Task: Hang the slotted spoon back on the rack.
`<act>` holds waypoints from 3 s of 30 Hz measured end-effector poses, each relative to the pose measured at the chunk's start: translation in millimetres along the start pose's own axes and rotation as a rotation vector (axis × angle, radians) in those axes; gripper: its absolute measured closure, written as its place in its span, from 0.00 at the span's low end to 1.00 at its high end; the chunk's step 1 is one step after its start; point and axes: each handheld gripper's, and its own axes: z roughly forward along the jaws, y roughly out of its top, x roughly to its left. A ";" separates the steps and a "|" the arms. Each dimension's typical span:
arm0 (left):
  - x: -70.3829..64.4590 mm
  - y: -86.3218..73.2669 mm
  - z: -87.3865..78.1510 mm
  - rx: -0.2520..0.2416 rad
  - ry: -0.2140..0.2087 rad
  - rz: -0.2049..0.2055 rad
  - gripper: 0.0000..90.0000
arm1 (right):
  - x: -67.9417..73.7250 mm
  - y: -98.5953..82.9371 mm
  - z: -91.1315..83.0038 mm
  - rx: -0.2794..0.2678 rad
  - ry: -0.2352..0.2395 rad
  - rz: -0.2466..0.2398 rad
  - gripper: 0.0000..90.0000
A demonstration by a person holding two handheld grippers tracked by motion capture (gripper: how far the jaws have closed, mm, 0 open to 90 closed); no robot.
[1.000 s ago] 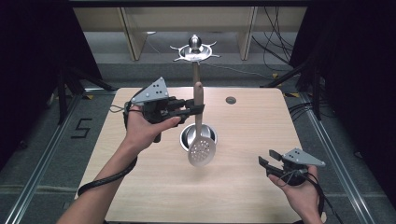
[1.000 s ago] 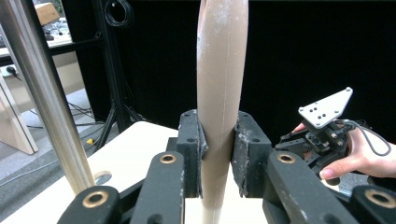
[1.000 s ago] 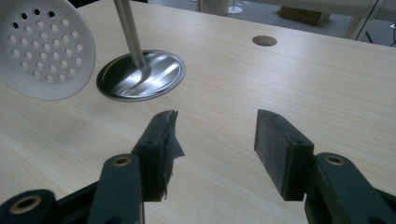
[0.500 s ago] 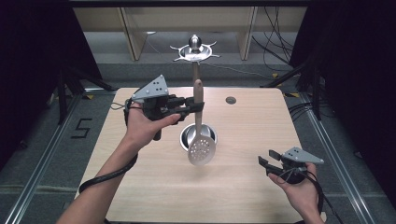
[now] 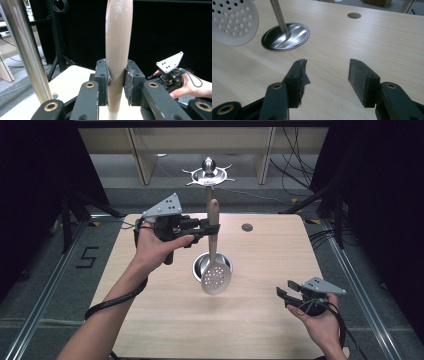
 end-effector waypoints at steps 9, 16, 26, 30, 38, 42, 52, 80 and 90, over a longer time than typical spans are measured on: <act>3.5 8.4 -0.9 -0.008 -0.012 -0.018 0.82 | 0.2 0.3 -0.6 0.002 -0.001 -0.009 0.54; 7.0 12.8 -0.2 -0.002 -0.025 -0.020 0.82 | 4.9 0.4 -1.1 0.024 0.012 0.040 0.54; 11.5 16.2 3.5 0.005 -0.039 -0.033 0.82 | 5.1 0.1 0.1 0.016 0.020 0.039 0.54; 14.0 16.8 4.8 0.004 -0.044 -0.043 0.82 | 5.1 -0.6 1.4 0.006 0.025 0.046 0.54; 17.7 17.5 4.5 -0.002 -0.046 -0.059 0.82 | 5.0 -0.6 0.9 0.022 0.019 0.035 0.53; 19.8 17.4 4.7 0.003 -0.049 -0.064 0.82 | 2.0 -0.1 1.5 0.010 0.011 -0.010 0.53; 24.3 15.3 4.9 -0.002 -0.053 -0.074 0.82 | 1.8 -0.2 1.8 0.008 0.011 -0.010 0.53; 33.5 11.9 6.1 -0.023 -0.044 -0.117 0.82 | 5.4 -0.9 1.2 0.035 0.018 0.042 0.53; 32.2 9.1 6.0 -0.040 0.002 -0.112 0.81 | 5.5 -0.9 1.3 0.037 0.020 0.044 0.53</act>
